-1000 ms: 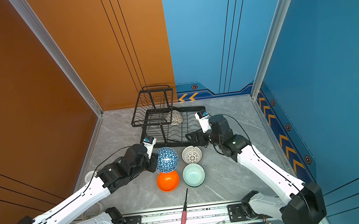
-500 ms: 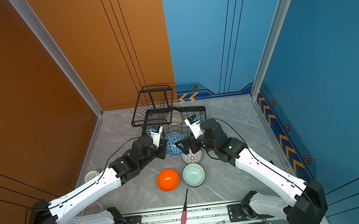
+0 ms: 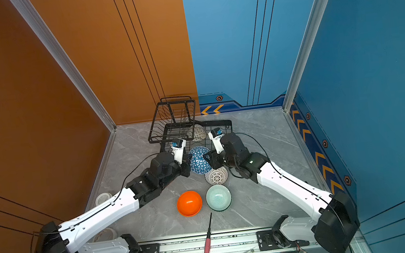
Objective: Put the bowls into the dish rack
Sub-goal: 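Close the right gripper on the blue bowl rim held by the left gripper, then carry the blue bowl to the rack with the right gripper while the left releases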
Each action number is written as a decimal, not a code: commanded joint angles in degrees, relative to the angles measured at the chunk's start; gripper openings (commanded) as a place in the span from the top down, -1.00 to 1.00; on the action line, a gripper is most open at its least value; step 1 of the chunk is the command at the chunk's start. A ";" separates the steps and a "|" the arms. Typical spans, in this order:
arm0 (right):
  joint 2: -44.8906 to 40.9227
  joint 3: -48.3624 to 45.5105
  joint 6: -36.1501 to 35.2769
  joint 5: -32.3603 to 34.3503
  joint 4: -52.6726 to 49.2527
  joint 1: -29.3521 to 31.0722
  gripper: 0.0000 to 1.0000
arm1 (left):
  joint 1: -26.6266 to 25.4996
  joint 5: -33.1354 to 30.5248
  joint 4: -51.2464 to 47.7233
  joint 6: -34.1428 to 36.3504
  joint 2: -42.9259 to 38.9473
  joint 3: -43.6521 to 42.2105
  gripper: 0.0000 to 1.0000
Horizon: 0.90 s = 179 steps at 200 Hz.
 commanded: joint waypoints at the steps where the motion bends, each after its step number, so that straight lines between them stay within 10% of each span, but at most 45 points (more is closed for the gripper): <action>1: 0.52 0.72 0.75 2.16 1.49 0.32 0.33 | -0.90 1.30 4.21 -0.11 0.49 2.70 1.00; 49: 1.22 0.36 0.97 2.71 2.14 0.23 1.00 | -1.10 1.98 4.77 -0.15 1.39 2.70 1.00; 109: 1.88 0.22 -0.01 3.04 2.52 -0.41 1.00 | -1.10 3.11 2.00 1.28 2.32 3.75 0.99; 179: 4.43 2.39 -8.83 -0.25 4.13 -5.73 1.00 | 2.67 3.92 -7.61 4.69 -2.55 3.96 -0.89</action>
